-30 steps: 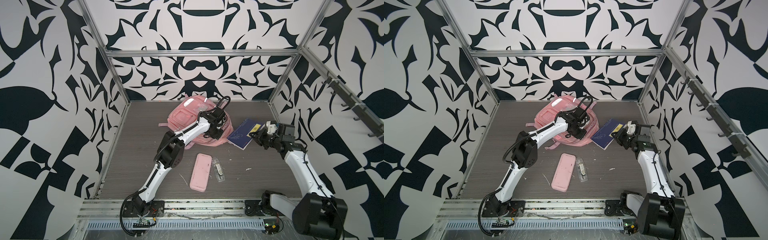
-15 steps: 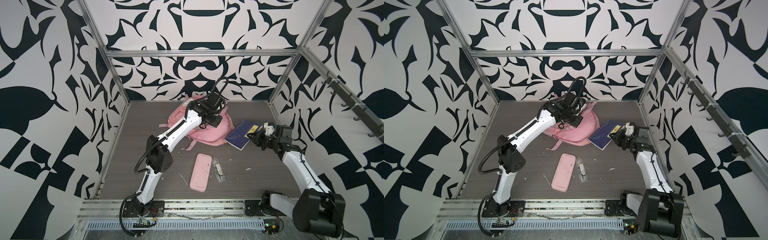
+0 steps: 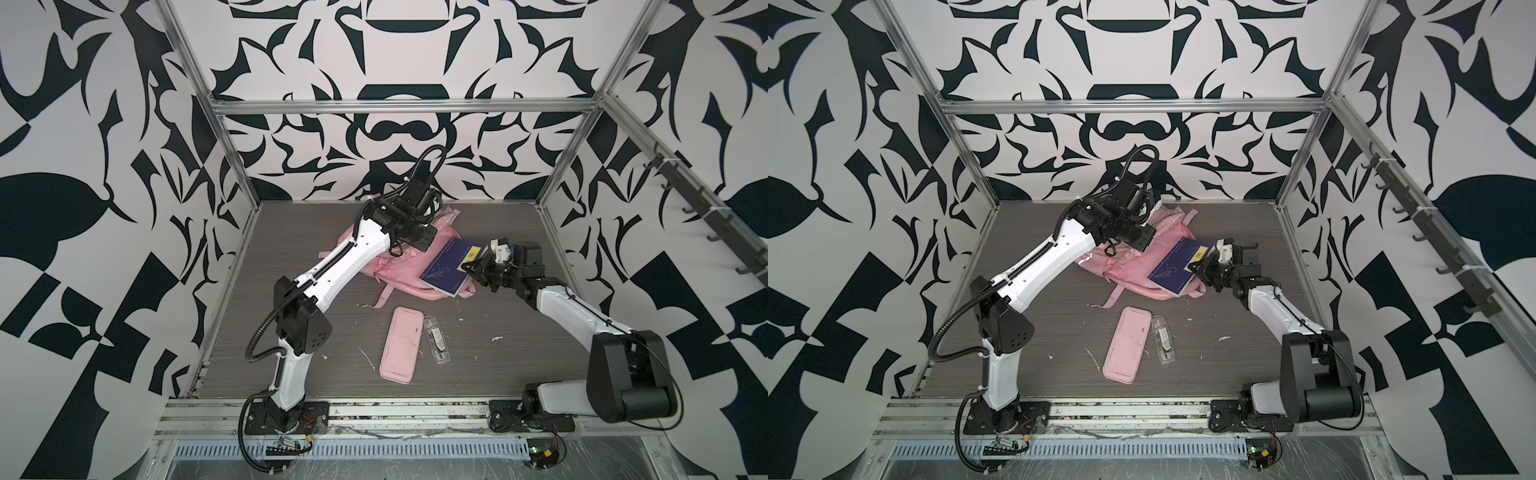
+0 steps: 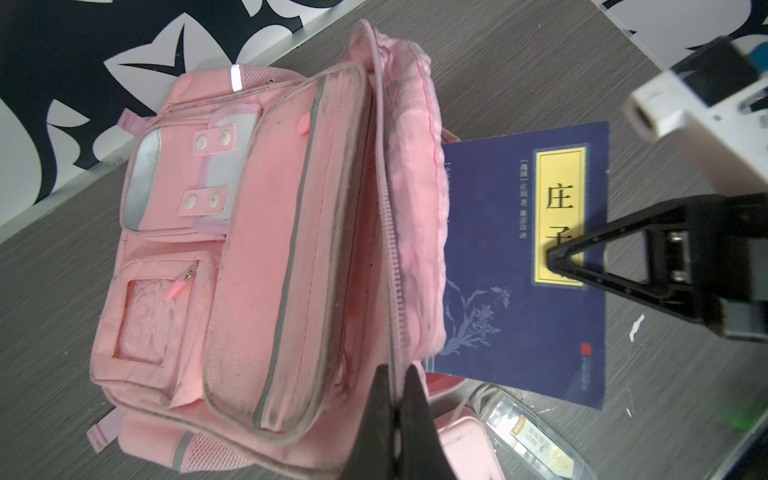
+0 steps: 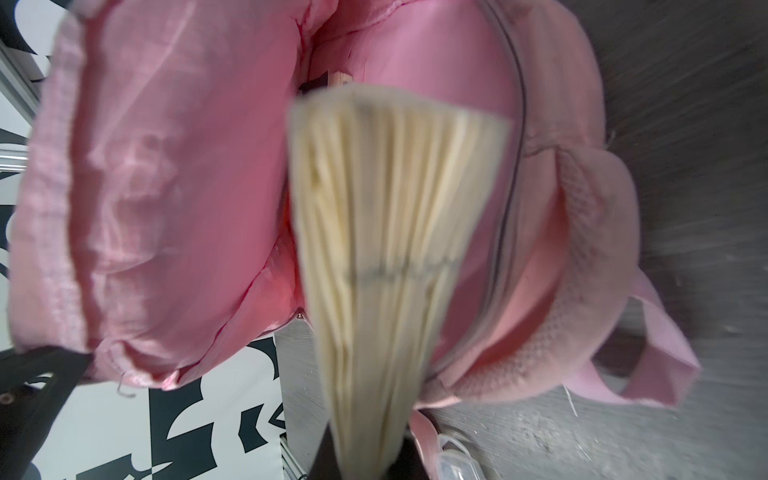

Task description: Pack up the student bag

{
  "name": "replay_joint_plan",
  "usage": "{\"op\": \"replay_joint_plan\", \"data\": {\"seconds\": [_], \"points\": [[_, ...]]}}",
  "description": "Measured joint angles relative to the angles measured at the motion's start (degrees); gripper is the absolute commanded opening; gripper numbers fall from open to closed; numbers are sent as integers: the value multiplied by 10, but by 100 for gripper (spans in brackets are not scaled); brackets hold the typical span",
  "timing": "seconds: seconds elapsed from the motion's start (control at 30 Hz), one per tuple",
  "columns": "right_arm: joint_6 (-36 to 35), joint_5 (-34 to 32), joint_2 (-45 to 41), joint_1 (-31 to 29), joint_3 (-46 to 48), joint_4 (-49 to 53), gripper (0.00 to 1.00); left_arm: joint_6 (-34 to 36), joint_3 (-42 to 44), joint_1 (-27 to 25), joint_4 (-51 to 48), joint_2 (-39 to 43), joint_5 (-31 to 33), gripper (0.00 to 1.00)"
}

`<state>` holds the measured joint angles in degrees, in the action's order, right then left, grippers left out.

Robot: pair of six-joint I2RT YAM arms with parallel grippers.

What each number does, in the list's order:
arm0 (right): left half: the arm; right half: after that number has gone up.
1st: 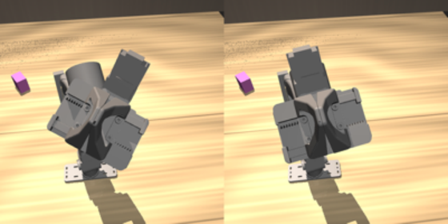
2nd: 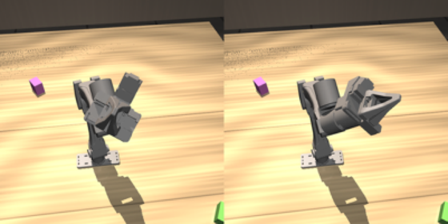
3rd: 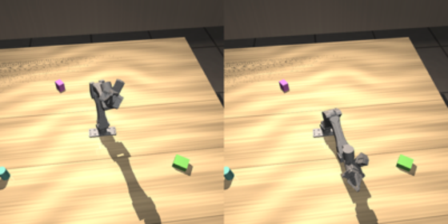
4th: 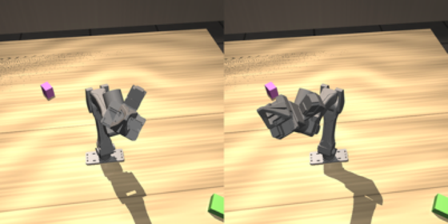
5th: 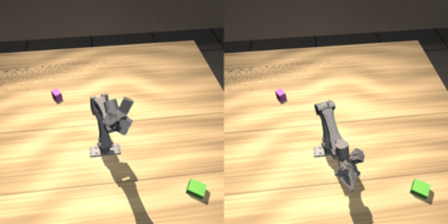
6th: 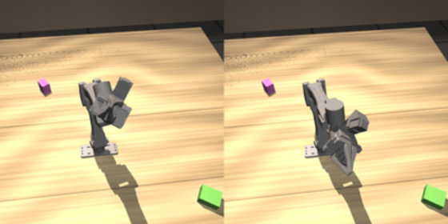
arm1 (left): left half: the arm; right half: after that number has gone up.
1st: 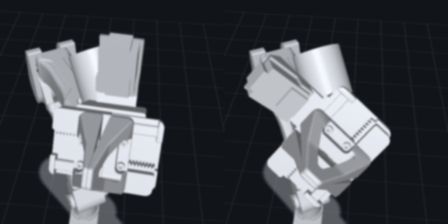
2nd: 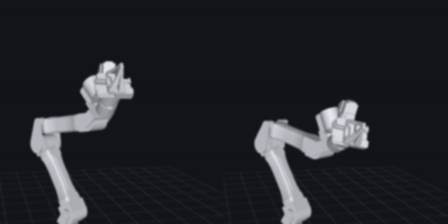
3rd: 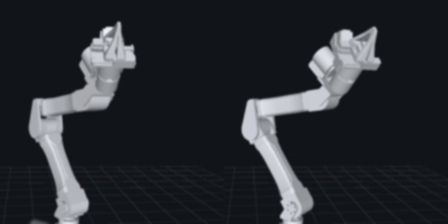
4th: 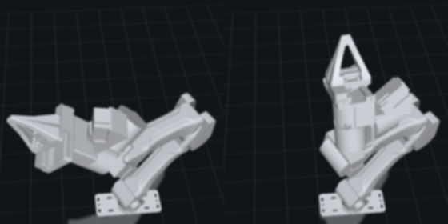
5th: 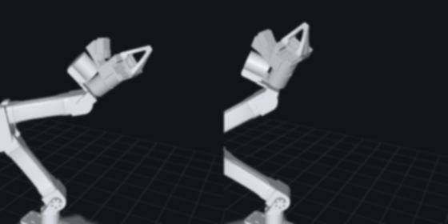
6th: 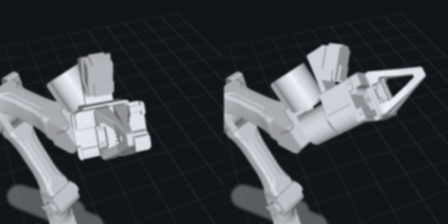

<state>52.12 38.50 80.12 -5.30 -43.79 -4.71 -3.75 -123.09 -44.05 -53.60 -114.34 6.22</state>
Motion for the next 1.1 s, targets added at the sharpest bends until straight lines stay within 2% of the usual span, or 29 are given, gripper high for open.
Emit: {"op": "replay_joint_plan", "data": {"seconds": [0.53, 0.83, 1.1], "points": [[95, -31, 181, -86, -117, -153, 0, -19, 9, 22, 7, 16, -28, 0], [181, -42, 300, -124, -167, -267, 0, -23, 9, 22, 7, 16, -36, 0], [215, -55, 363, -162, -236, -297, 0, -23, 9, 22, 7, 16, -40, 0]]}}
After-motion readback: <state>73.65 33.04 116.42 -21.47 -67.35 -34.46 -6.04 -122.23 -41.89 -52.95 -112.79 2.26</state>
